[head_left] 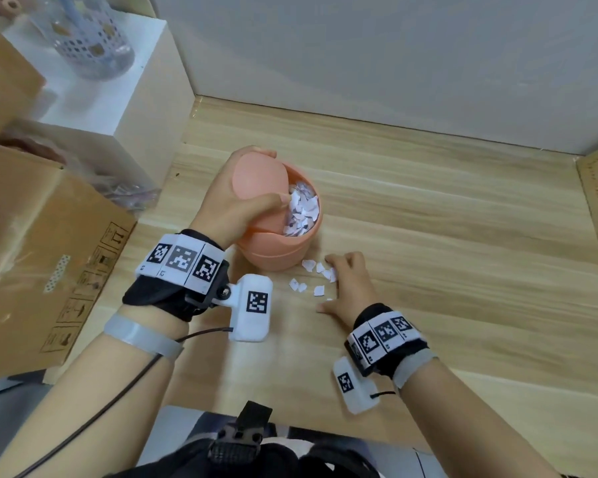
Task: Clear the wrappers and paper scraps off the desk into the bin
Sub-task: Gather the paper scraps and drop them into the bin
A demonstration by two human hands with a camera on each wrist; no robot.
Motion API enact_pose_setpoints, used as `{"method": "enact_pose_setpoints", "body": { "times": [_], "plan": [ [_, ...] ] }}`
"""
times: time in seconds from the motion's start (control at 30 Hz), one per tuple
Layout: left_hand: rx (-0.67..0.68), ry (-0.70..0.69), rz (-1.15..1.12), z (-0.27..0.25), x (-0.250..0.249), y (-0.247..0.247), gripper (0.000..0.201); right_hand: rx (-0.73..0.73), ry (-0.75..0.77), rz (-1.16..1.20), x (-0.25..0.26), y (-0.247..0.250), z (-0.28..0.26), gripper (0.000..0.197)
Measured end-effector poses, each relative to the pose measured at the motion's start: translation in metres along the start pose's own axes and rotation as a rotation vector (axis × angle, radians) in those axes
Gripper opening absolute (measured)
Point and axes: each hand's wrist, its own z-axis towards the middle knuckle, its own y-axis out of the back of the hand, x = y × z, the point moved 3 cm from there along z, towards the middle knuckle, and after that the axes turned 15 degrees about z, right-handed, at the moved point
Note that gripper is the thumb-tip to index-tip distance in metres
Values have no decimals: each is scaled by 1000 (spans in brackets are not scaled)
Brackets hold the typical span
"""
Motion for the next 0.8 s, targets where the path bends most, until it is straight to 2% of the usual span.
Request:
{"method": "enact_pose_setpoints", "body": {
  "times": [0.1,0.27,0.4,0.57,0.7,0.73,0.8],
  "plan": [
    [0,-1,10,0,1,0,73,-54,89,8,12,-22,8,70],
    [-2,-4,14,0,1,0,71,-150,120,-57,10,-35,13,49],
    [-2,-6,16,1,2,1,68,-160,128,39,11,-36,15,24],
    [0,2,-5,0,2,0,68,-114,125,63,13,-35,16,6],
    [8,9,-13,0,2,1,66,-6,83,29,17,-29,22,4],
    [12,8,-18,0,2,0,64,-23,55,75,19,-22,22,3],
    [16,0,-24,0,2,1,61,-149,36,259,27,1,18,5]
  ]
}}
